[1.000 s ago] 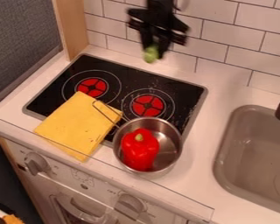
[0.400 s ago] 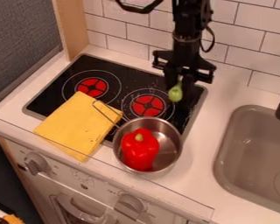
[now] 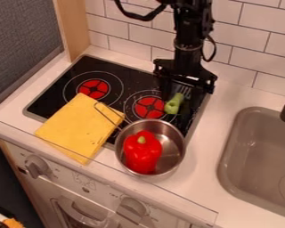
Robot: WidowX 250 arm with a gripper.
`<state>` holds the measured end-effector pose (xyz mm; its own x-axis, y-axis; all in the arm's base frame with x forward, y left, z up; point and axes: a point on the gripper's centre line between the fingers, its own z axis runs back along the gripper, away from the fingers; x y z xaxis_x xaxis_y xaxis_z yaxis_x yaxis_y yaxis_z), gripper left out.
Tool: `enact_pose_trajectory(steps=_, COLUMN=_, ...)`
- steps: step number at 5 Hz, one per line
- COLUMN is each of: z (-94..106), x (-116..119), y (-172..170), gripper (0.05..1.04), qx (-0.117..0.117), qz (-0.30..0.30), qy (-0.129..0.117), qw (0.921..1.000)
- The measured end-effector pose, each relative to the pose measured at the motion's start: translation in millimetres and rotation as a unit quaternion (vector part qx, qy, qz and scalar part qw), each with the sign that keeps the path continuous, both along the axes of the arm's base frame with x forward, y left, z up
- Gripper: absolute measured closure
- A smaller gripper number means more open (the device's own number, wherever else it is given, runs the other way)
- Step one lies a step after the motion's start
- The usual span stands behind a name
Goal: Put the green spatula from the left burner to the right burner
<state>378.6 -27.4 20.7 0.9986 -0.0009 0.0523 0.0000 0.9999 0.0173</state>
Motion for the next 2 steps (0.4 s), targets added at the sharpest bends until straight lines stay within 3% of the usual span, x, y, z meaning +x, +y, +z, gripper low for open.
enact_pose_trajectory(steps=1, z=13.9, x=-3, y=-7, gripper=0.080, qx=0.007, qz=-0.010, qy=-0.005, qw=0.9999)
enact_pose_trajectory(steps=2, z=42.1, x=-8, y=-17, gripper=0.083, qx=0.012, qz=-0.019, qy=-0.027, qw=0.9994)
